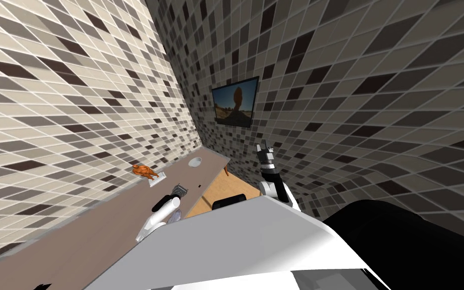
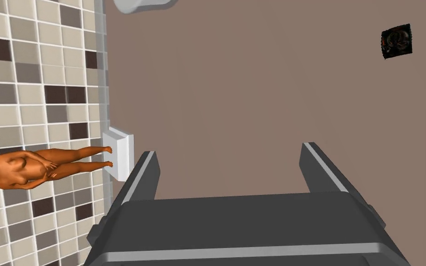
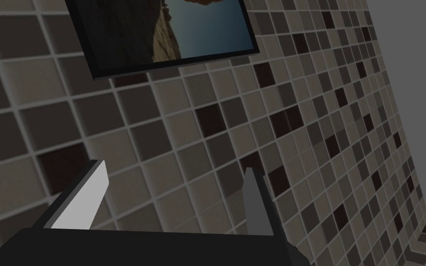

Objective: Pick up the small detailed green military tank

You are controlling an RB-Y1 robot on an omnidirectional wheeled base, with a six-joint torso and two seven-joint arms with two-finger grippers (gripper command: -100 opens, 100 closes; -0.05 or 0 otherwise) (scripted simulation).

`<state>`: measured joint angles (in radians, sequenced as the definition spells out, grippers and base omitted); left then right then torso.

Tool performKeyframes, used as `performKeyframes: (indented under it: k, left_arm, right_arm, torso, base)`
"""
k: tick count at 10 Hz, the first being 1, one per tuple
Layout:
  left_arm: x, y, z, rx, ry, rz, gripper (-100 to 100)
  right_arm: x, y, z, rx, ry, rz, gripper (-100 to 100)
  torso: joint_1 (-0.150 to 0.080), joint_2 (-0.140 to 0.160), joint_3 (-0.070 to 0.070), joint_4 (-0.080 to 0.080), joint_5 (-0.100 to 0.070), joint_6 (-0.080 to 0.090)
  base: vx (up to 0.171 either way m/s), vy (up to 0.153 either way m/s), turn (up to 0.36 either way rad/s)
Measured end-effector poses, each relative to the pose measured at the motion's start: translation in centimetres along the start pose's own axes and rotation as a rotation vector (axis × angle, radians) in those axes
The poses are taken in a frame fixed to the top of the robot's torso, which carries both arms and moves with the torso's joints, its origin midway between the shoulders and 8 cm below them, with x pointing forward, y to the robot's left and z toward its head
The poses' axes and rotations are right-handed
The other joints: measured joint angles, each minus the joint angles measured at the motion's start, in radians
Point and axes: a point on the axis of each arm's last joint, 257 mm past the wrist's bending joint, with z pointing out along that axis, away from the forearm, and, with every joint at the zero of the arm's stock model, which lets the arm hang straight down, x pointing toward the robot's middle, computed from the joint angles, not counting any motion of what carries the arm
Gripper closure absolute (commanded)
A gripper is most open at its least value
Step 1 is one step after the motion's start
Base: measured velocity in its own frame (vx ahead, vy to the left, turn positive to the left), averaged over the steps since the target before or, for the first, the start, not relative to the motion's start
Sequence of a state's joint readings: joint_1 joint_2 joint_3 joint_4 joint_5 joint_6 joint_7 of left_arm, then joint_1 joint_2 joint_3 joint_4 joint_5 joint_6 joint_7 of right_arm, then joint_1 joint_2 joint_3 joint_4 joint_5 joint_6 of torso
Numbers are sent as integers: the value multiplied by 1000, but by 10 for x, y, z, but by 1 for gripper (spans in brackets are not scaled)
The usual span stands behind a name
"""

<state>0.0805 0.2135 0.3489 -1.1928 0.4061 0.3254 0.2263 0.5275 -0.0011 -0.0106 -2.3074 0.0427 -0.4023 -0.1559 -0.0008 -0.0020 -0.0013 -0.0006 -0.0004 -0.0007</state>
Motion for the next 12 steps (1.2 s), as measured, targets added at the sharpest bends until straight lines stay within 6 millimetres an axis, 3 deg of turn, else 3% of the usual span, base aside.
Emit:
performKeyframes:
  k: [7, 12]
  left_arm:
    - [-24, 61, 13, -200, -80, -158, -100]
    - [-37, 97, 11, -316, -129, -252, -100]
  right_arm:
    - [0, 0, 0, 0, 0, 0, 0]
    - [0, 0, 0, 0, 0, 0, 0]
  torso:
    - [0, 0, 0, 0, 0, 0]
    - [0, 1, 0, 0, 0, 0]
  base:
    - [31, -6, -68]
    - [27, -4, -61]
